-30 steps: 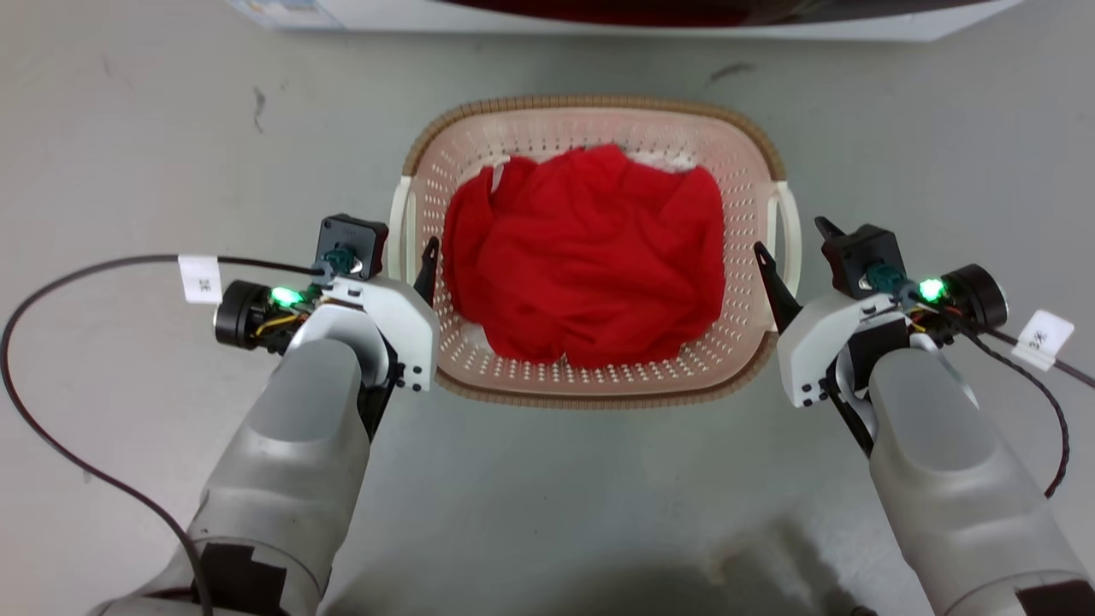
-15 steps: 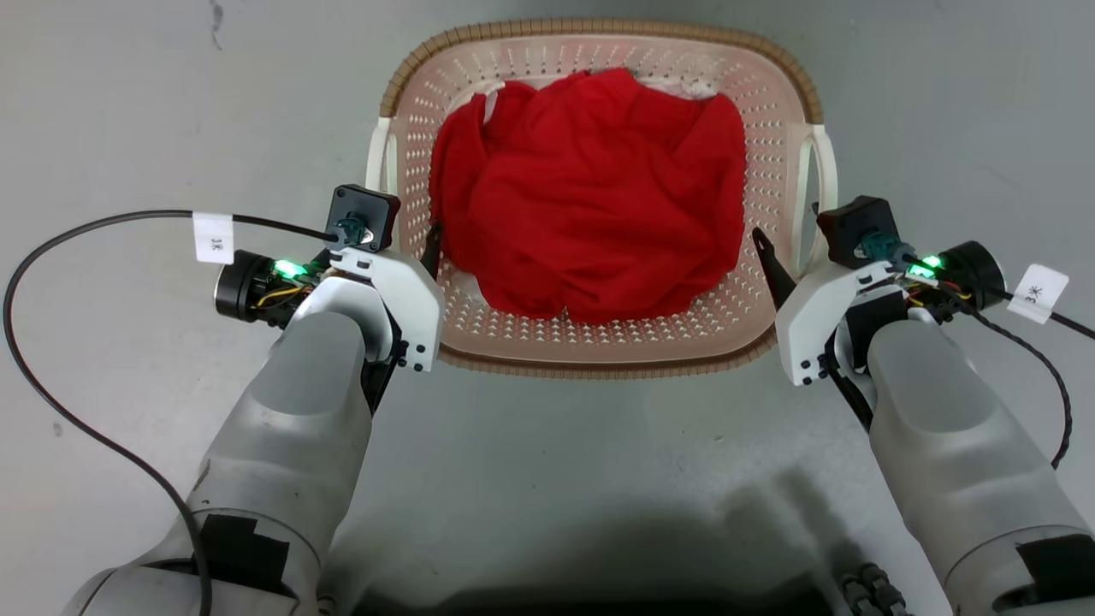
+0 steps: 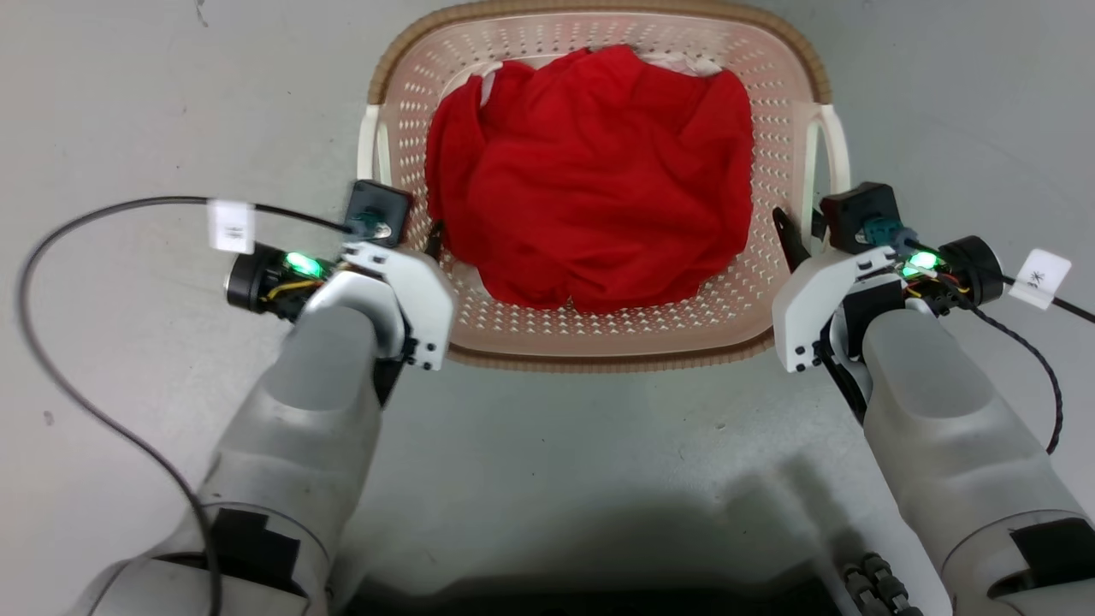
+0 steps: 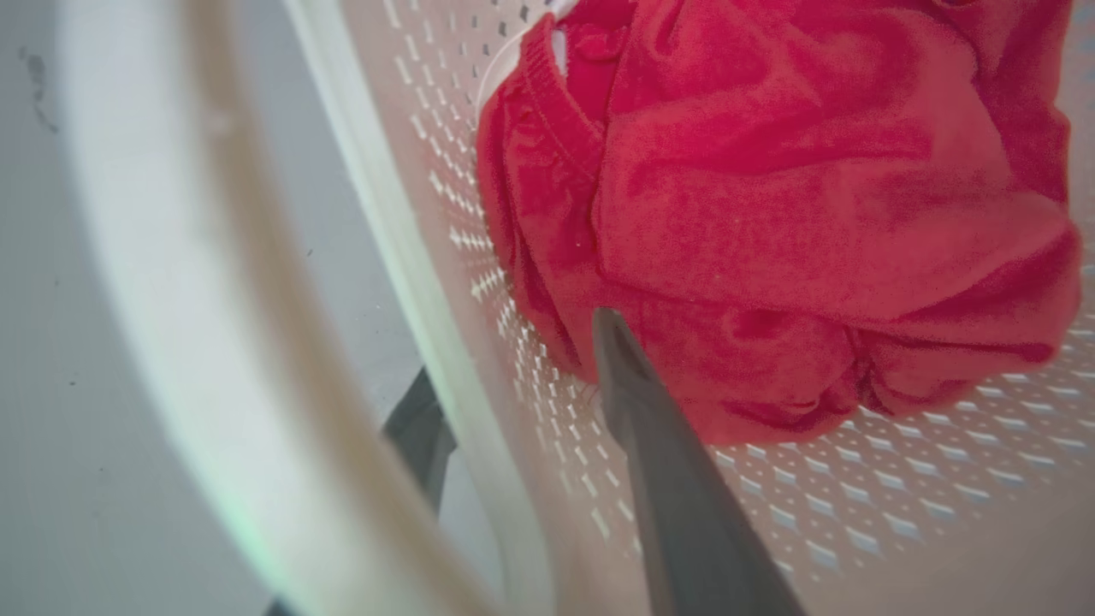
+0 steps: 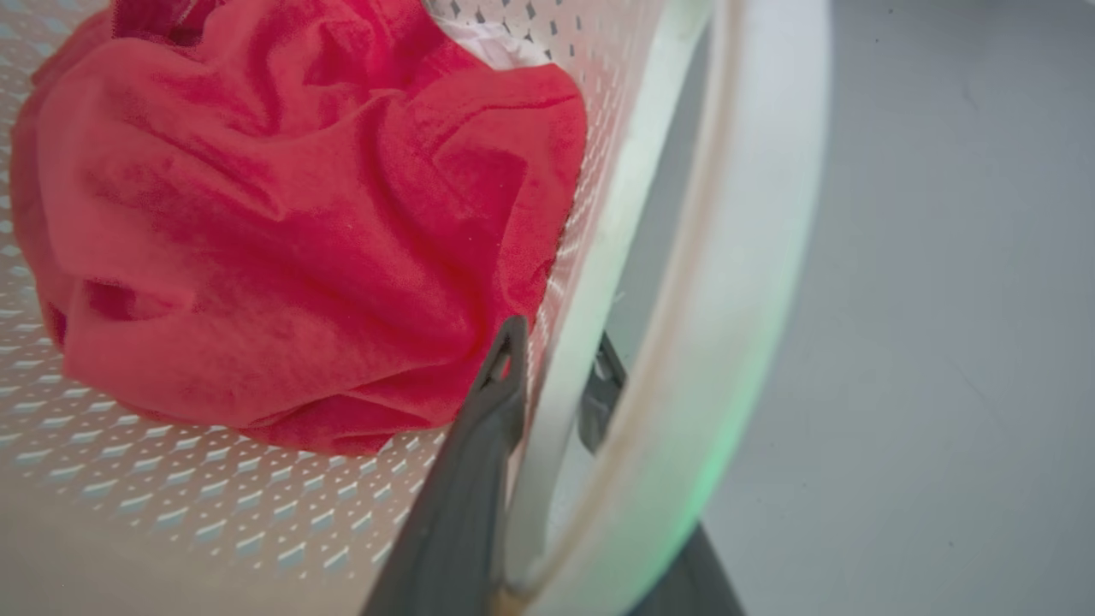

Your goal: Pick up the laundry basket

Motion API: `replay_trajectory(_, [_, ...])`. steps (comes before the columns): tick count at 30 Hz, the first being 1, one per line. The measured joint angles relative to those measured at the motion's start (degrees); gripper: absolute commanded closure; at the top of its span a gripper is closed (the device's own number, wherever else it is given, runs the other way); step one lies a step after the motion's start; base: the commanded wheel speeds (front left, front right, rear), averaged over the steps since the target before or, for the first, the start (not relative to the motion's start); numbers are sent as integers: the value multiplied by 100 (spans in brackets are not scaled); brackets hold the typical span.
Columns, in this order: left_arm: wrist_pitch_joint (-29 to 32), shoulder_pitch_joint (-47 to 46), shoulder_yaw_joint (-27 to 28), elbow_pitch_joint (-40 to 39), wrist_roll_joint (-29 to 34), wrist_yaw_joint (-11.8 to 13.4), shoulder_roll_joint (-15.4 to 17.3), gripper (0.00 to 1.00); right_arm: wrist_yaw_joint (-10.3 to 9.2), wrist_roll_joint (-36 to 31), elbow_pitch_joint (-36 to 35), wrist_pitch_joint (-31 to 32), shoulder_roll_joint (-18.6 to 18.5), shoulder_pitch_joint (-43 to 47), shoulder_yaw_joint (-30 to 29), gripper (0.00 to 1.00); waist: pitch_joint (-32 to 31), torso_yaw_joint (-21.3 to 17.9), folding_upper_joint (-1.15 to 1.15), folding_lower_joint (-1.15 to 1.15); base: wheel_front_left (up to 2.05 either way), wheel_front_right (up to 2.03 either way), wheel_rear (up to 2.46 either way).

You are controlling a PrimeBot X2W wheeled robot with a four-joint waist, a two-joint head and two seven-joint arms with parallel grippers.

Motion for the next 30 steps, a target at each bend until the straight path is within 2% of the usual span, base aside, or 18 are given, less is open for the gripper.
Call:
replay_trajectory(7, [67, 66, -36, 14, -113, 11, -49, 100, -5, 182, 131, 9, 15, -7, 208, 100, -220, 1, 0, 0, 0, 0, 0])
replay_trajectory(14, [212, 457, -33, 12, -267, -29, -62, 100, -5, 433, 225, 191, 22, 228, 447, 100, -710, 12, 0, 0, 0, 0, 0])
replay_trajectory(30, [969, 1566, -211, 11, -665, -143, -93, 100, -5, 1277, 278, 1026, 32, 1168, 1447, 100, -2595, 140, 0, -1, 0, 0, 0])
